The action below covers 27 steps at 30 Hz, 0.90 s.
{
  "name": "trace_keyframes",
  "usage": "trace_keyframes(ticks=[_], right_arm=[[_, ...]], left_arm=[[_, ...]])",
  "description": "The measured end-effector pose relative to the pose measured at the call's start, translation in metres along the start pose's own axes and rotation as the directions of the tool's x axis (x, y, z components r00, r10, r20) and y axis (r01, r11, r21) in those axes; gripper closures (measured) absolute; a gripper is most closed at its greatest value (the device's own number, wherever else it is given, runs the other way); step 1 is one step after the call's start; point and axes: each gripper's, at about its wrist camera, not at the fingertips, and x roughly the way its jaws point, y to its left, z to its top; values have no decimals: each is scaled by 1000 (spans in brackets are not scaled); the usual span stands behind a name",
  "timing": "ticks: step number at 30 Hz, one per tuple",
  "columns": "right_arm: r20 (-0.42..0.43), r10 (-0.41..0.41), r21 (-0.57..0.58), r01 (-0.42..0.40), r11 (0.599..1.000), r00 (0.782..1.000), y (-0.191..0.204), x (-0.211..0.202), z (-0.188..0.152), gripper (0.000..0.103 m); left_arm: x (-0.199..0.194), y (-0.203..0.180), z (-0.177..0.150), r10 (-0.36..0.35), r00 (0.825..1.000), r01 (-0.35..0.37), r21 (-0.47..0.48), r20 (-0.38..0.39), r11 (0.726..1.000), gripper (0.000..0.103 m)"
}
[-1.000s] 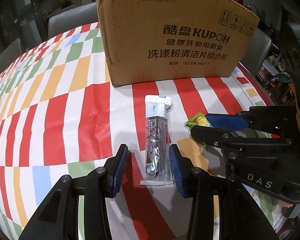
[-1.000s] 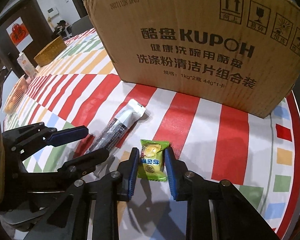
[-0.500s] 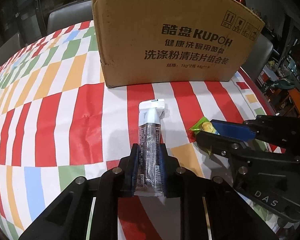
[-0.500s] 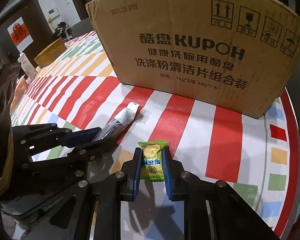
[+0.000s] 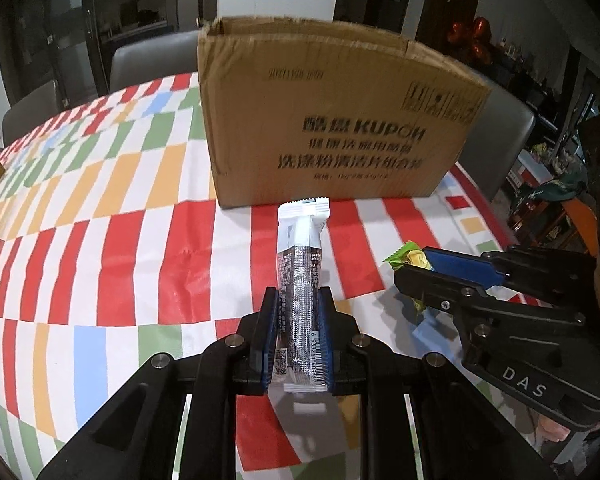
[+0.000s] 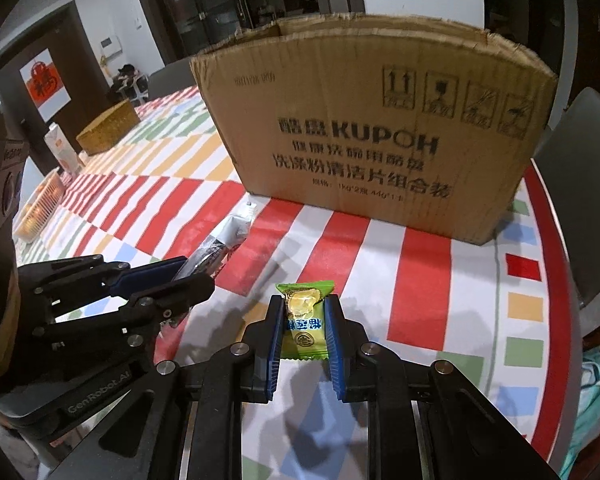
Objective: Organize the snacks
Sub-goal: 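Grasp the yellow-green candy packet with the right tool while the left tool grasps the tube snack, then carry both snacks into the box and open both tools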
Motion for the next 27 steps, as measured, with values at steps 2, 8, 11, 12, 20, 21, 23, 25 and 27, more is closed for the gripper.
trace_keyframes(ticks=[2, 8, 11, 12, 20, 21, 23, 25, 27], right_arm=[[17, 1, 1, -1, 1000, 1000, -1, -8, 0, 82], [74, -3, -5, 3, 1000, 997, -2, -32, 3, 82], [102, -8, -10, 9, 1000, 995, -1, -43, 5, 82], [115, -10, -11, 11, 1000, 993, -2, -47, 6, 82], [194, -16, -16, 19, 1000, 981, -4, -77, 15, 82], [204, -17, -17, 21, 1000, 979, -4, -80, 16, 82], [226, -18, -18, 22, 1000, 974, -4, -88, 20, 82], [246, -17, -18, 22, 1000, 969, -6, -94, 24, 82], [269, -18, -20, 25, 1000, 963, -6, -101, 30, 82]], left_arm=[[-8, -3, 1, 2, 1000, -2, 2, 16, 1000, 83], [-29, -8, 6, 3, 998, -3, 3, 66, 1000, 83], [-39, -12, 10, 6, 996, -7, 5, 90, 1000, 83], [-42, -13, 11, 10, 995, -10, 7, 100, 1000, 83], [-69, -20, 26, 8, 985, -11, 12, 174, 1000, 83], [-72, -22, 29, 8, 983, -10, 12, 185, 1000, 83], [-78, -23, 33, 6, 979, -9, 13, 202, 1000, 83], [-83, -25, 38, 5, 976, -9, 16, 219, 1000, 83], [-87, -26, 44, 5, 972, -10, 19, 235, 1000, 83]])
